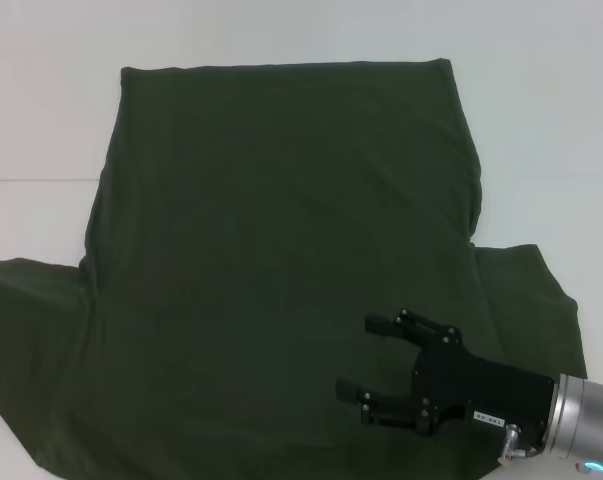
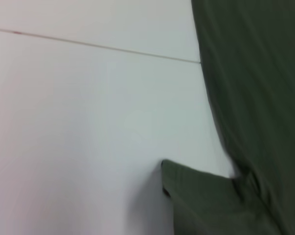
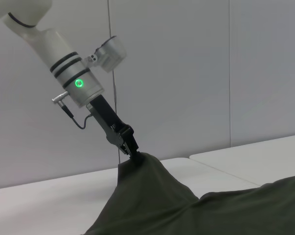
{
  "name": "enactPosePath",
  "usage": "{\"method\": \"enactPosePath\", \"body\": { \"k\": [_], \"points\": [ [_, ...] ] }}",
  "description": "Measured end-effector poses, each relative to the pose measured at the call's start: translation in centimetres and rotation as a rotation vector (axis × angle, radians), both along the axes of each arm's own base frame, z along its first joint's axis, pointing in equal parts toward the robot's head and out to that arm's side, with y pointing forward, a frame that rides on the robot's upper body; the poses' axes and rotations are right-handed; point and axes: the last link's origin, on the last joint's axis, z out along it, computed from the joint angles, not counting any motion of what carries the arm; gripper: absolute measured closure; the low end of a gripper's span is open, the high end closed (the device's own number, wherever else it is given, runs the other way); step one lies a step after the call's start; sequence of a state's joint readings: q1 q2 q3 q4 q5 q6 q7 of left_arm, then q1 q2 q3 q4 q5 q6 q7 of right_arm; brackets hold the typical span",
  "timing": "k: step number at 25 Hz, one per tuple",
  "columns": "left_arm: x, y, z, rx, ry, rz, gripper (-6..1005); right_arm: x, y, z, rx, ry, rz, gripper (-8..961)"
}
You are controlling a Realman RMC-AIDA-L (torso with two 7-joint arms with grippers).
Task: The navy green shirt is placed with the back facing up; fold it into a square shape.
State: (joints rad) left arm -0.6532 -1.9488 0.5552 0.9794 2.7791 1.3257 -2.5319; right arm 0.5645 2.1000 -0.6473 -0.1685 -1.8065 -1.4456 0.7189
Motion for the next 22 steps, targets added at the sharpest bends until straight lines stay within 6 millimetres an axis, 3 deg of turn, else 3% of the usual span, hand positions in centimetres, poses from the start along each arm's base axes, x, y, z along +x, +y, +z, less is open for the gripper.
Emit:
{"method": "enactPosePath", "body": {
  "k": [12,15,22],
  "points": [
    [3.5,0.5,-0.5,-0.083,-0.106,-0.037,969,-0.1,0.0,0.0,-0.001,0.001,0.003,40],
    [5.1,0.9,-1.3,-0.120,-0.145,-0.054,969,-0.1,0.0,0.0,-0.001,0.000,0.004,40],
    [6.3,1.2,-3.8,-0.169,-0.198,-0.052,968,-0.1,0.0,0.0,-0.001,0.000,0.004,40]
  ]
}}
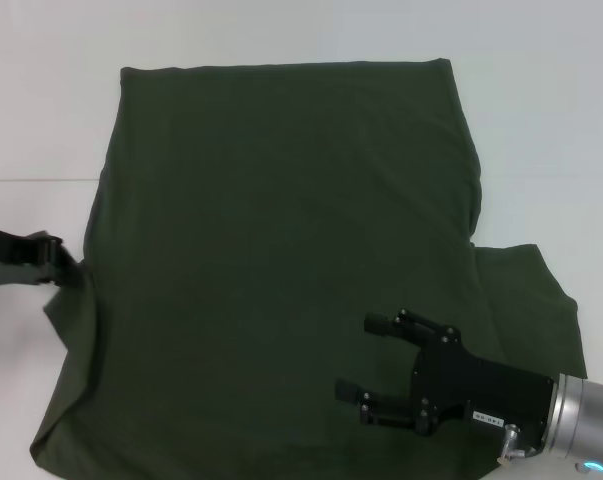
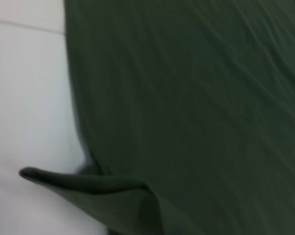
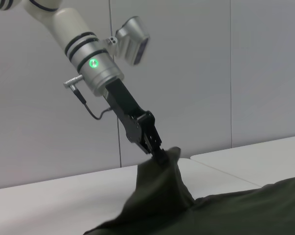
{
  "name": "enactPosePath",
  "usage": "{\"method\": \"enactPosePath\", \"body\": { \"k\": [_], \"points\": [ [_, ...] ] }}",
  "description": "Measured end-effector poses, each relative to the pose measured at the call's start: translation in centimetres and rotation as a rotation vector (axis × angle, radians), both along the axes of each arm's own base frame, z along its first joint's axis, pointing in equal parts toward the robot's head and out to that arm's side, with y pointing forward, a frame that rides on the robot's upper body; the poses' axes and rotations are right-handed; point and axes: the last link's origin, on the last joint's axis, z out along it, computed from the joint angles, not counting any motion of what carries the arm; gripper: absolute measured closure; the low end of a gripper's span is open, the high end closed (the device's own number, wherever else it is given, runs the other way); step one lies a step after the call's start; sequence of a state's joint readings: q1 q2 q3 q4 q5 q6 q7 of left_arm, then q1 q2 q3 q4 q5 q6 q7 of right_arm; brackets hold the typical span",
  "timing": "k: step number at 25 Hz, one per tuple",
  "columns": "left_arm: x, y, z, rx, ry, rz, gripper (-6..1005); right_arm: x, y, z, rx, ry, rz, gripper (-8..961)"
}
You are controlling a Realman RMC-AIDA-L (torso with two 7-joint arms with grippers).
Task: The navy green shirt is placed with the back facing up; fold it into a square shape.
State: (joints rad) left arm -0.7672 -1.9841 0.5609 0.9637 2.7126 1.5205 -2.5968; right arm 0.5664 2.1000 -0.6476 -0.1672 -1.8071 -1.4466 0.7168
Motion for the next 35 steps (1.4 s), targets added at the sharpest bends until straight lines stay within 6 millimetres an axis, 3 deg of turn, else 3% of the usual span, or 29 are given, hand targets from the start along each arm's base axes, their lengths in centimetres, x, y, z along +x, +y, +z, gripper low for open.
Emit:
{"method": "enactPosePath", "body": {
  "k": [14,22,30,35],
  "points": [
    [0.9,-0.1,-4.1,-0.012,-0.160,-0.010,966,-0.1,0.0,-0.1,0.000,0.001,0.001,40],
    [0.9,-0.3,-6.2,-0.027,-0.166,-0.036,948,-0.1,0.0,-0.1,-0.001,0.002,0.001,40],
    [0.2,-0.6,-6.5,-0.018,-0.146,-0.048,904,-0.1,0.0,-0.1,-0.001,0.003,0.001,40],
    [0.1,-0.9,-6.9,-0.042,-0.139,-0.084,813,-0.2,0.0,-0.1,0.002,0.005,0.000,40]
  ]
}}
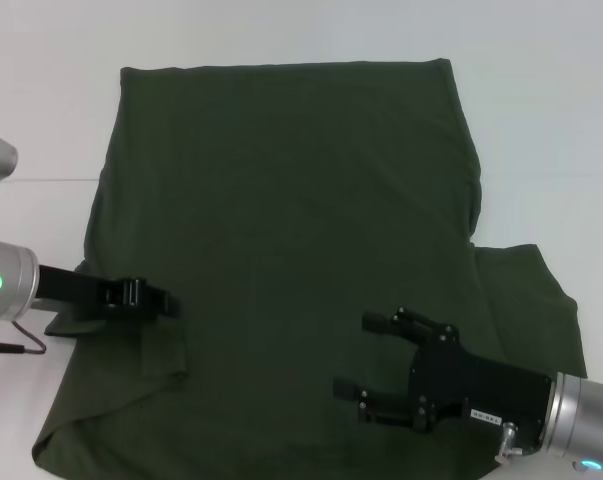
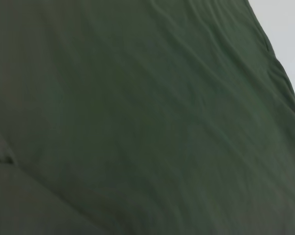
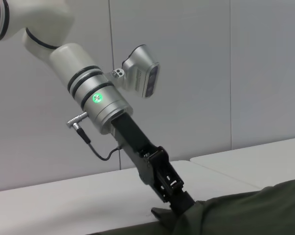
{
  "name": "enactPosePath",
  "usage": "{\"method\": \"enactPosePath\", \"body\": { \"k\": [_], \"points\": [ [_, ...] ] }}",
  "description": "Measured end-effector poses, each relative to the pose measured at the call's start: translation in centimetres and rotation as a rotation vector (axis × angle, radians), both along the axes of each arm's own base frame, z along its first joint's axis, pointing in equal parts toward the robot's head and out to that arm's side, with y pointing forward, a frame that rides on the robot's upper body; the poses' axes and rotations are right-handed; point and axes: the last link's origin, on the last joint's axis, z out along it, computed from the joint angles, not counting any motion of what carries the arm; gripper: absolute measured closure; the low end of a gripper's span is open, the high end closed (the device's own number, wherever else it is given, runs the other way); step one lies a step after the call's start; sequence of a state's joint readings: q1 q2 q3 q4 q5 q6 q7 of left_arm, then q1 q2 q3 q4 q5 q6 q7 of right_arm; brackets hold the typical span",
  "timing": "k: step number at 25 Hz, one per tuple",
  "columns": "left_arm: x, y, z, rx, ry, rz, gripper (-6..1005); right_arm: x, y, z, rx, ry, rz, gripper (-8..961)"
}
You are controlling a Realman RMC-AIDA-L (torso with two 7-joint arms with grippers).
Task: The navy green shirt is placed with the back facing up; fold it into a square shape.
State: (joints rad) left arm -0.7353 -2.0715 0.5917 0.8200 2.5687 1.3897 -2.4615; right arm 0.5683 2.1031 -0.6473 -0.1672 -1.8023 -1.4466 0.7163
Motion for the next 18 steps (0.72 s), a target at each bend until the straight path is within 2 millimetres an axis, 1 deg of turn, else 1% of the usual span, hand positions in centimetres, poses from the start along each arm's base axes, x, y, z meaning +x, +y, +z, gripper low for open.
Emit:
{"method": "enactPosePath", "body": {
  "k": [4,6,11,14,15,18],
  "points": [
    [-0.2,-0.2,0.3,-0.015,-0.004,0.013,740,-0.1,0.1,0.0,0.003,0.003,0.001,41],
    [-0.8,-0.3,1.2,-0.001,-0.007,0.052,703,-0.1,0.2,0.0,0.002,0.003,0.001,41],
    [-2.7,-0.8,3.7,0.066,-0.072,0.154,495,-0.2,0.2,0.0,0.001,0.004,0.001,41],
    [-3.5,-1.3,5.2,0.113,-0.135,0.188,258,-0.2,0.2,0.0,0.002,0.004,0.002,41],
    [-3.9,-1.5,5.7,0.131,-0.160,0.206,217,-0.2,0.2,0.0,0.002,0.004,0.002,41],
    [-4.7,-1.9,6.1,0.151,-0.184,0.240,94,-0.2,0.2,0.0,0.003,0.003,0.003,41]
  ]
}}
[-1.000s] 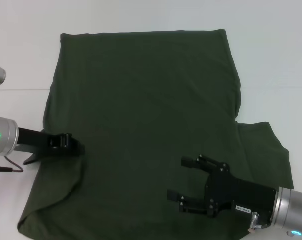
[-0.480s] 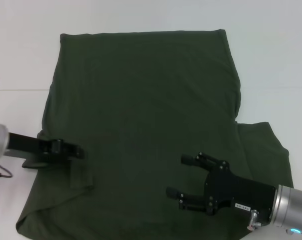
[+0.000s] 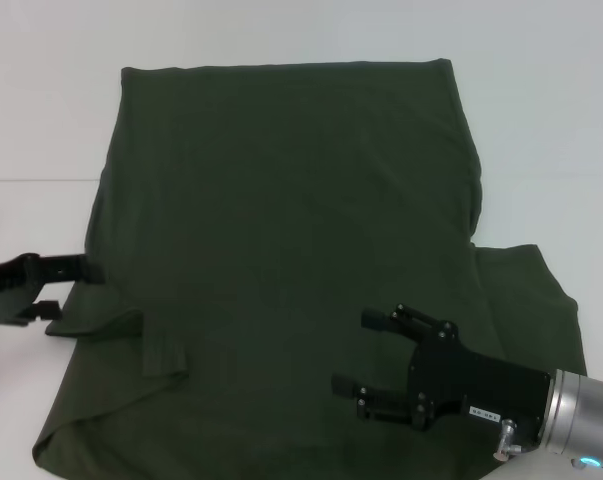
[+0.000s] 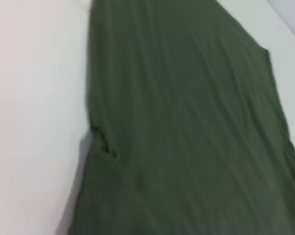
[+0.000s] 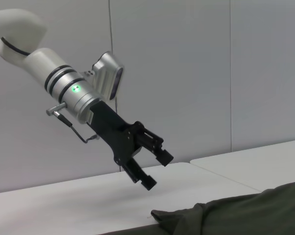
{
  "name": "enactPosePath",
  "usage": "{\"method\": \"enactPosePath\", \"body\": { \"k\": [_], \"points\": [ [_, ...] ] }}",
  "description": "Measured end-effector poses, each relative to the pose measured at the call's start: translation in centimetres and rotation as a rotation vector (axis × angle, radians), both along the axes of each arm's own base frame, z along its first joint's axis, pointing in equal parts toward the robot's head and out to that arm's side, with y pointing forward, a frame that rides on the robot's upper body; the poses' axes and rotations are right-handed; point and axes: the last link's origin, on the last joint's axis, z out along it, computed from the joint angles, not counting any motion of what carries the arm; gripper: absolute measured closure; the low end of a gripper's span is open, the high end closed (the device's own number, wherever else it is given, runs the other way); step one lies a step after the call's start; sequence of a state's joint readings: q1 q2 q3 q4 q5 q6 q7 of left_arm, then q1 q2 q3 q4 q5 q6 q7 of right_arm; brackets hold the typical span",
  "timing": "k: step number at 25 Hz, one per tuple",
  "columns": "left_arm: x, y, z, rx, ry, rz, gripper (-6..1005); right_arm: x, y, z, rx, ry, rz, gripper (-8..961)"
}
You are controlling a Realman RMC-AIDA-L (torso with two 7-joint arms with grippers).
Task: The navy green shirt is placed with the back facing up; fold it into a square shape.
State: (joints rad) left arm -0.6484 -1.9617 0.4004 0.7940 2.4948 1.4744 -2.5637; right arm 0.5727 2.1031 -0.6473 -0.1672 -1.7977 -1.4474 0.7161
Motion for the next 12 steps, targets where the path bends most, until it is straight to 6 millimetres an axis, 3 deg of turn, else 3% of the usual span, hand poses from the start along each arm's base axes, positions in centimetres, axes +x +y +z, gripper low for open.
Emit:
{"method": "enactPosePath", "body": {
  "k": [1,12],
  "points": [
    [-0.2,-0.1,-0.1,-0.002,0.000,0.012,53,0.0,0.0,0.0,0.000,0.000,0.000,41],
    [-2.6,-1.0,-1.8,0.025,-0.026,0.147,66,0.3,-0.2,0.1,0.002,-0.001,-0.009,41]
  ]
}}
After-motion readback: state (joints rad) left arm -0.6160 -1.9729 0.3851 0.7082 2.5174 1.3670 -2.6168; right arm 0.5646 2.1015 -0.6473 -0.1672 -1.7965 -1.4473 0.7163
